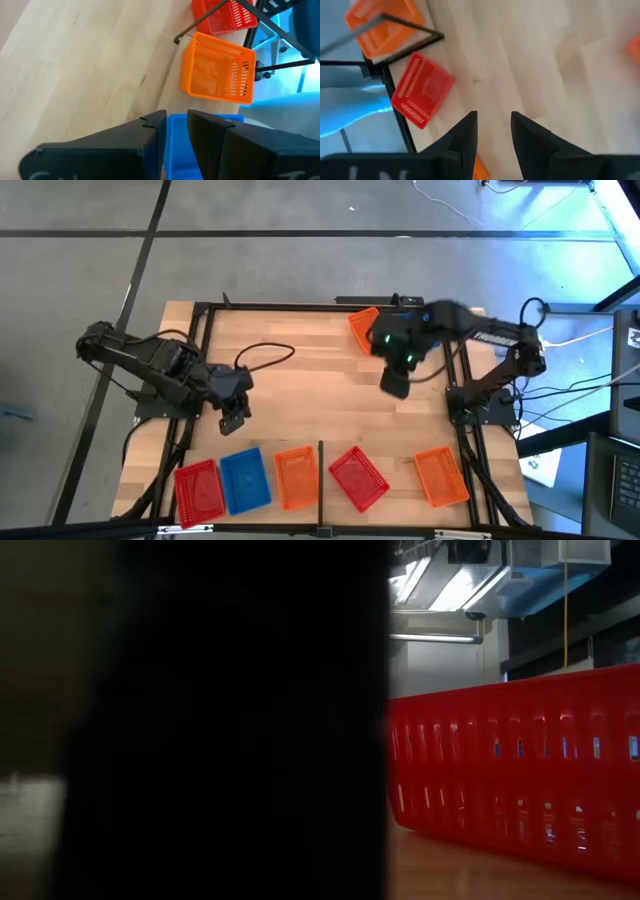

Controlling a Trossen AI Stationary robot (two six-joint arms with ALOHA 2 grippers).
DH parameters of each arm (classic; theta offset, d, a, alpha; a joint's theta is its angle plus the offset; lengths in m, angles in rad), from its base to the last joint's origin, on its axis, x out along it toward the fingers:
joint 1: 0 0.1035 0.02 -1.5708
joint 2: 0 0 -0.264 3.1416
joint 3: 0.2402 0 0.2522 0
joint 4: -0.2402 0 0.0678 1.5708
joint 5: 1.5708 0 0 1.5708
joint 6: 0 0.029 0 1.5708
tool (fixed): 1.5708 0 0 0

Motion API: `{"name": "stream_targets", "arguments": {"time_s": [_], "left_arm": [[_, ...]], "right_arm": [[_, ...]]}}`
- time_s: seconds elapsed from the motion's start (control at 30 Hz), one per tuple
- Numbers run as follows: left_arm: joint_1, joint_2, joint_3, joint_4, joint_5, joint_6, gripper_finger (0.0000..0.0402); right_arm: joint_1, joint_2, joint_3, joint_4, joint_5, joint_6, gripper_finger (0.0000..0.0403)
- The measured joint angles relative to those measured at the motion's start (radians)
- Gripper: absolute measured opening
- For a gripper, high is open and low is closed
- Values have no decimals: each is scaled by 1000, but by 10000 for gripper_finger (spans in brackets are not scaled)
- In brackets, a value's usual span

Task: Stack baskets on shelf by color
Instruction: Stack the top orange bin on top of the orange bin on the shelf

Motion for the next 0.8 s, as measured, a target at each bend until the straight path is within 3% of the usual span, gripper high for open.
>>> {"name": "stream_targets", "arguments": {"time_s": [0.13, 0.37, 0.53, 0.7, 0.8], "left_arm": [[14, 0, 0, -6, 0, 5, 69], [17, 0, 0, -23, 0, 32, 69], [17, 0, 0, -23, -2, 59, 69], [21, 0, 0, -22, -65, 83, 69], [40, 0, 0, -21, -83, 83, 69]], "right_arm": [[50, -8, -109, 79, 119, 144, 116], [146, -41, -289, 65, 85, 469, 116], [211, -106, -390, 108, 183, 629, 116], [104, -142, -427, 229, 295, 624, 116], [-2, -136, -428, 302, 315, 512, 116]]}}
